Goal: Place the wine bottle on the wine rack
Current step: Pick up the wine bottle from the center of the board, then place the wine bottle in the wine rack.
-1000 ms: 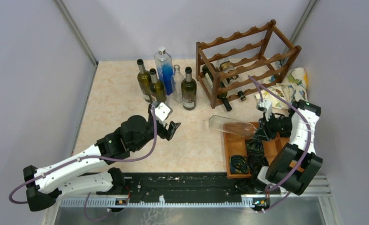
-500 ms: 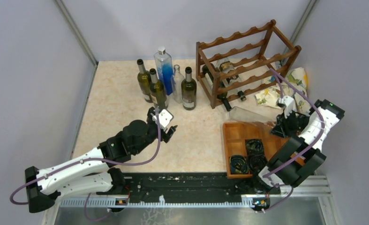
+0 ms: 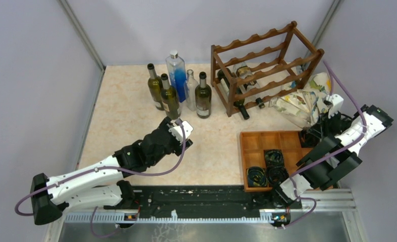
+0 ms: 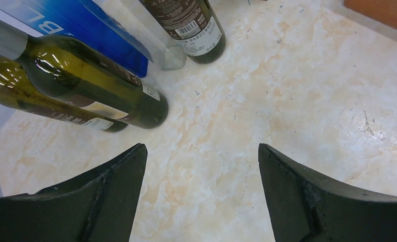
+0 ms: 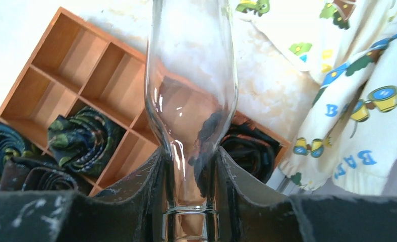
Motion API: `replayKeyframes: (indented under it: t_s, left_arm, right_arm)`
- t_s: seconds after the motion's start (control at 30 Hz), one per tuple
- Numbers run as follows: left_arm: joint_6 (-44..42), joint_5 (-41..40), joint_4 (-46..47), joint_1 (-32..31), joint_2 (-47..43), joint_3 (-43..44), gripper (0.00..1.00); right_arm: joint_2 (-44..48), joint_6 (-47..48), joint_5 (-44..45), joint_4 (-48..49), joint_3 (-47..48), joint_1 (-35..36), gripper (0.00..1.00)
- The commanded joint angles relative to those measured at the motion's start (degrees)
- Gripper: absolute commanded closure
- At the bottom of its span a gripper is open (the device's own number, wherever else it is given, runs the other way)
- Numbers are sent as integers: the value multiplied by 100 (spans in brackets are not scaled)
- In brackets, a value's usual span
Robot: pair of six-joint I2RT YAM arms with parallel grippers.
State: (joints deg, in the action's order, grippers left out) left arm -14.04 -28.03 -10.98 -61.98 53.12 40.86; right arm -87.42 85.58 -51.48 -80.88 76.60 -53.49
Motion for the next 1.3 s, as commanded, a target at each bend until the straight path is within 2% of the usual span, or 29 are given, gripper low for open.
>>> replayKeyframes:
  t_s: [0.0, 0.17, 0.5, 0.87, 1.27]
  left_arm:
    - [-99, -91, -151, 18, 22, 142, 12]
    - [-107, -53, -164, 18, 9, 133, 11]
    - [-125, -10, -212, 16, 111, 159, 8]
    - [-146, 5, -235, 19, 117, 156, 7]
    - [-173, -9, -190, 19, 179, 100, 6]
  right_arm:
    - [250, -1212, -795, 1302, -39, 56, 100]
    - [679, -2653, -453, 3114, -757, 353, 100]
    - [917, -3959, -125, 4803, -1536, 907, 100]
    - [959, -5054, 372, 6568, -2167, 1615, 100]
    - [320, -5704, 804, 8265, -2281, 2380, 100]
